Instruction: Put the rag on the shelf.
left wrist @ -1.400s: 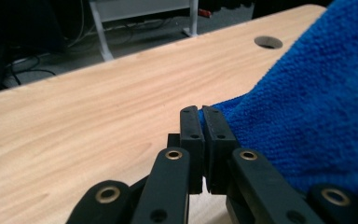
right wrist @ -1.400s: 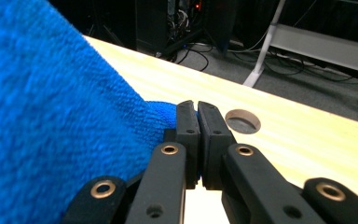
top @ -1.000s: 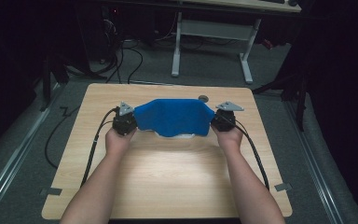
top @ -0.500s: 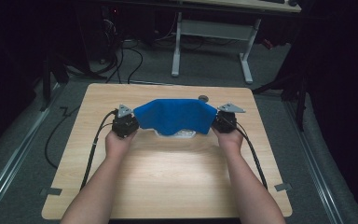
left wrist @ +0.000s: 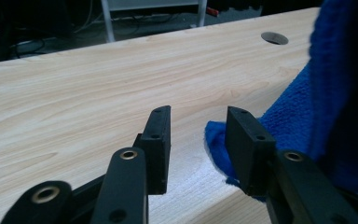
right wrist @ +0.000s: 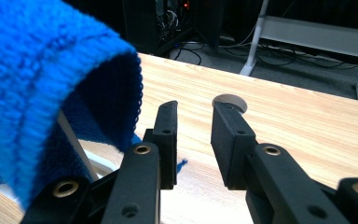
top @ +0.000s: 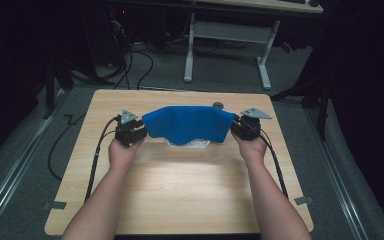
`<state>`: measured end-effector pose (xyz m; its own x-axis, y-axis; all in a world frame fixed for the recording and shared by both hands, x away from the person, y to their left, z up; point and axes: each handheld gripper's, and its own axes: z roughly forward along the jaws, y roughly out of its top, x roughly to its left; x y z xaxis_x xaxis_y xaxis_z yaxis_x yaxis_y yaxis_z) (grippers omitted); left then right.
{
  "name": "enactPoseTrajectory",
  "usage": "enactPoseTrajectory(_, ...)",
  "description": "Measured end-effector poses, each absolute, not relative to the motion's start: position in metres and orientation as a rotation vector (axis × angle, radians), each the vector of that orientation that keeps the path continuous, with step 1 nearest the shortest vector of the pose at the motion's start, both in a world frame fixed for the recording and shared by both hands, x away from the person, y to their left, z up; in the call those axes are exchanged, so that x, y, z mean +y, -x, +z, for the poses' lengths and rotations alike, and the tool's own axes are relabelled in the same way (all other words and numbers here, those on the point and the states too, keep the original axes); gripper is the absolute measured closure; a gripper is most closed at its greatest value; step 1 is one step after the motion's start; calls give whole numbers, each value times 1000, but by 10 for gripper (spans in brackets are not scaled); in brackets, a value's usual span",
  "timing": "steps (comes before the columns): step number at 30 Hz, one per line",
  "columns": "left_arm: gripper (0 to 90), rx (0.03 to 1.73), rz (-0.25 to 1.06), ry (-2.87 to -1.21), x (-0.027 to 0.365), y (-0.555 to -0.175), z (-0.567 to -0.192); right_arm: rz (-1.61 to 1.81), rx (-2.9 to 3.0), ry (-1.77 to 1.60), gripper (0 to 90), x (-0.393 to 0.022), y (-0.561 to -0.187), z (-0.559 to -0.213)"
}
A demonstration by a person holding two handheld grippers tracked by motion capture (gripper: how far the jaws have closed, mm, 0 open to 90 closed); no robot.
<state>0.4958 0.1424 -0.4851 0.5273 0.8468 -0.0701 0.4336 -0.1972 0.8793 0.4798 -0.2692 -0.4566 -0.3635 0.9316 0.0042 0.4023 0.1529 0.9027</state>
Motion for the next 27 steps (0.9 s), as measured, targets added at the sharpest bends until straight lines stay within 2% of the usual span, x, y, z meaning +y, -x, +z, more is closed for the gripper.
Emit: enactPoseTrajectory(27, 504, 1089, 595, -1814, 164, -467, -474, 1098, 1851, -1231, 654, -279, -450, -445)
